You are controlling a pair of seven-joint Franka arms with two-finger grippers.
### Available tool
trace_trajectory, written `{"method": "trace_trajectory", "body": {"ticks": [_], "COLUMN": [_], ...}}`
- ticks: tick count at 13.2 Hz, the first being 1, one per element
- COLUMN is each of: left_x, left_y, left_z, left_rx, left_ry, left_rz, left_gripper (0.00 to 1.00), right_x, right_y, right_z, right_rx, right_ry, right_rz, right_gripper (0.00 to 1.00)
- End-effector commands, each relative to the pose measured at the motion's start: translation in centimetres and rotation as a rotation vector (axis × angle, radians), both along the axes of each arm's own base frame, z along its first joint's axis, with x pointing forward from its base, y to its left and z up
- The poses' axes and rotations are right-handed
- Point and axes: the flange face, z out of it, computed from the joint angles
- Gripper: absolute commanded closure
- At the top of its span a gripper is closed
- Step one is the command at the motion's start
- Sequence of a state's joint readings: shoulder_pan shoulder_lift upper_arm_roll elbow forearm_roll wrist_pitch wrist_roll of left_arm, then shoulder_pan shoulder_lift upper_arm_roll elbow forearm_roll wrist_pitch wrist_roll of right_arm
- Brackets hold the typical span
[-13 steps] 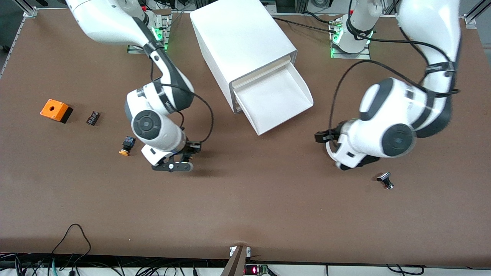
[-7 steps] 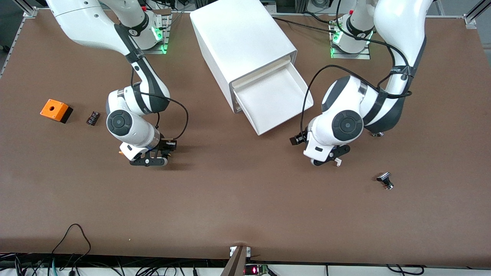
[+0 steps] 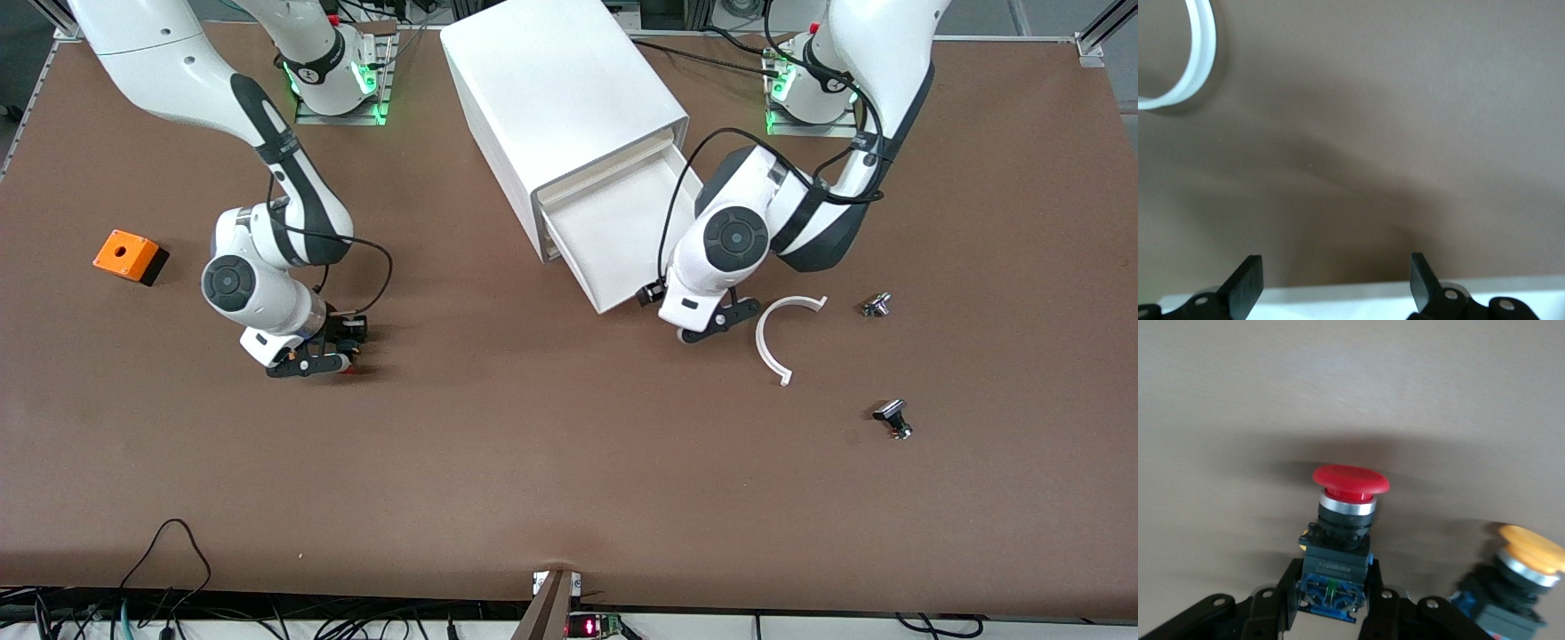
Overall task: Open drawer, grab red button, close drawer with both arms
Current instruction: 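Place the red button beside the yellow button with the right gripper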
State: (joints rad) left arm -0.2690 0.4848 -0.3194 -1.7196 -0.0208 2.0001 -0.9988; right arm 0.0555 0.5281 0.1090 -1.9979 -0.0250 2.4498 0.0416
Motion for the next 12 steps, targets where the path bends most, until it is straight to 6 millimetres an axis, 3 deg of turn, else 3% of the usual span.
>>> {"method": "trace_trajectory", "body": {"ticks": [1, 2, 3, 6, 9, 12], "left_x": [-2.5, -3.1, -3.6, -5.4, -7.1, -8.6], "left_y": [-1.1, -1.5, -2.1, -3.5, -4.9, -6.4], "left_z": [0.6, 0.3, 0.4, 0.0, -0.2, -0.2], "left_rx": [0.015, 0.014, 0.007, 0.001, 0.001, -0.002], "left_ry": [-0.008, 0.000, 0.005, 0.030, 0.048, 0.060], "left_rz": [-0.032, -0.040, -0.049, -0.082, -0.086, -0.089], "left_gripper": [0.03, 0.03, 0.03, 0.03, 0.03, 0.03], "right_x": [-0.5, -0.5, -0.5, -0.3, 1.6, 3.3], "right_y": [-0.1, -0.2, -0.2, -0.3, -0.7, -2.4], "right_z": [0.3, 0.2, 0.0, 0.5, 3.9, 8.5], "right_rx": [0.017, 0.017, 0.018, 0.016, 0.015, 0.003], "right_ry": [-0.003, 0.000, 0.003, 0.009, -0.017, -0.033], "right_rz": [0.021, 0.020, 0.019, 0.014, 0.006, -0.008], "right_gripper": [0.89, 0.71, 0.46, 0.00, 0.00, 0.00]}}
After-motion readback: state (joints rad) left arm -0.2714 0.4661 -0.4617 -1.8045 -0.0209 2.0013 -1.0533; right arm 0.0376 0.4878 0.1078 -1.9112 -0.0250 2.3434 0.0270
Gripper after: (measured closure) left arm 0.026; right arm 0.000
